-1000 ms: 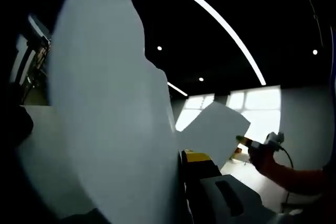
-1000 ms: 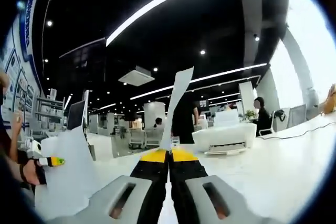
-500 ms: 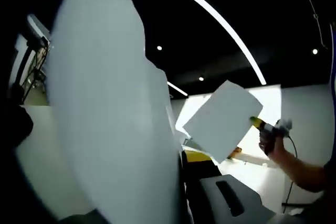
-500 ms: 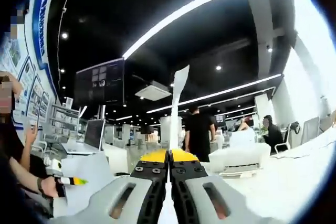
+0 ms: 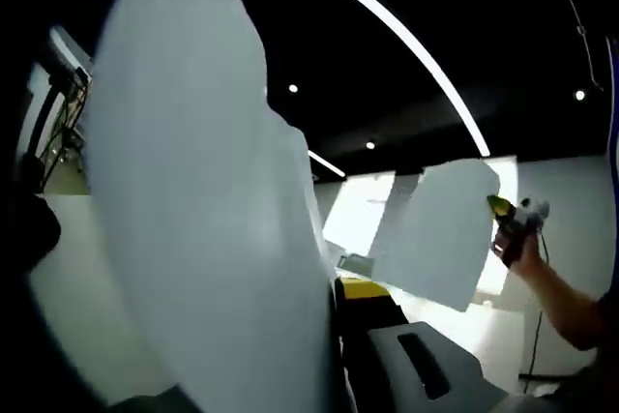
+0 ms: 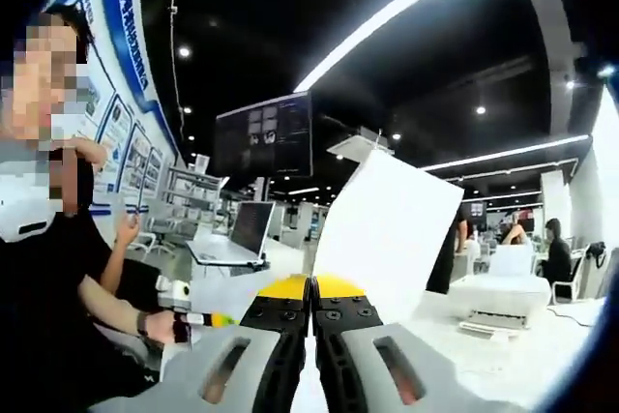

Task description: Organize the stack of printing papers by aligning and flattening the scattered papers on the table

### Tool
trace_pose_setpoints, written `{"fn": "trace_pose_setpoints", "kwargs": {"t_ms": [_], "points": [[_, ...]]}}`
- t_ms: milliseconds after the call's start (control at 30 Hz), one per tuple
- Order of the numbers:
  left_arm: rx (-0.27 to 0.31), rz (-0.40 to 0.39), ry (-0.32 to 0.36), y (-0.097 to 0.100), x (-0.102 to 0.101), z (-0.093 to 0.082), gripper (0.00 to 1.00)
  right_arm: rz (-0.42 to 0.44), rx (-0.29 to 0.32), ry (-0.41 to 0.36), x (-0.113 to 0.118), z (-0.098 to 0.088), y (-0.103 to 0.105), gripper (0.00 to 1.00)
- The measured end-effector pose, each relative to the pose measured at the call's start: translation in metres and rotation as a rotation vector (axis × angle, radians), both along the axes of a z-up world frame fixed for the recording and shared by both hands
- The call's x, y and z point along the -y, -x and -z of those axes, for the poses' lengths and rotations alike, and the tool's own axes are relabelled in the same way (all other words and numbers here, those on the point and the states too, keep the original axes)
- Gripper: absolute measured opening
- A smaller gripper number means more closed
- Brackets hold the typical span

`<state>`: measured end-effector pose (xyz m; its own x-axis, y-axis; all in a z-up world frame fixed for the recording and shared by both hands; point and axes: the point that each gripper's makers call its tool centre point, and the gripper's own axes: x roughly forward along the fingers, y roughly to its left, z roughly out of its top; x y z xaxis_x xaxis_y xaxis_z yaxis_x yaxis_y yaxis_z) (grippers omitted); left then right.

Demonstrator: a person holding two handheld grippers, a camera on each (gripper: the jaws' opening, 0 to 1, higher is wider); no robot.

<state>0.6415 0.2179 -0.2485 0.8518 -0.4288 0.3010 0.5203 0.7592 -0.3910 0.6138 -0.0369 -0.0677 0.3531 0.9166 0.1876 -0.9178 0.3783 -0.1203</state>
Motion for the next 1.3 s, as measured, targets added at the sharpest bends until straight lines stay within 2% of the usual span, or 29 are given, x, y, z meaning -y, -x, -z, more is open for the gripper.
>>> {"fn": "trace_pose_setpoints", "kwargs": {"t_ms": [233,300,600,767,867,933,1000,1033,1100,1167,1300], "points": [[-0.001,0.001,-0.006,0.0,0.001,0.0,0.08,-0.119,0.012,0.035,-0.013,-0.002,0.028,0.0],[-0.001,0.001,-0.006,0.0,0.001,0.0,0.08,-0.174,0.016,0.02,-0.014,-0.007,0.038,0.0],[-0.001,-0.001,-0.009,0.001,0.002,0.0,0.08,-0.346,0.0,-0.043,-0.007,-0.023,0.072,0.0],[-0.001,0.0,-0.009,0.001,0.002,0.0,0.08,-0.396,-0.027,-0.031,-0.002,-0.018,0.078,0.0],[-0.001,0.001,-0.01,0.001,0.001,0.001,0.08,-0.402,-0.062,0.006,-0.002,-0.006,0.074,0.0],[-0.001,0.001,-0.01,0.001,0.001,0.001,0.08,-0.417,-0.1,0.071,-0.005,0.01,0.073,0.0],[-0.002,0.001,-0.011,0.0,0.001,0.001,0.08,-0.464,-0.208,0.181,-0.013,0.039,0.072,0.0],[-0.002,0.002,-0.012,0.0,0.001,0.001,0.08,-0.423,-0.257,0.292,-0.017,0.065,0.061,0.0],[-0.002,0.002,-0.012,0.0,0.001,0.001,0.08,-0.333,-0.255,0.382,-0.023,0.091,0.04,0.0],[-0.001,0.001,-0.011,0.0,0.001,0.001,0.08,-0.285,-0.261,0.415,-0.024,0.105,0.026,0.0],[0.0,0.001,-0.007,0.0,0.0,0.001,0.08,-0.246,-0.27,0.409,-0.026,0.114,0.015,0.0]]}}
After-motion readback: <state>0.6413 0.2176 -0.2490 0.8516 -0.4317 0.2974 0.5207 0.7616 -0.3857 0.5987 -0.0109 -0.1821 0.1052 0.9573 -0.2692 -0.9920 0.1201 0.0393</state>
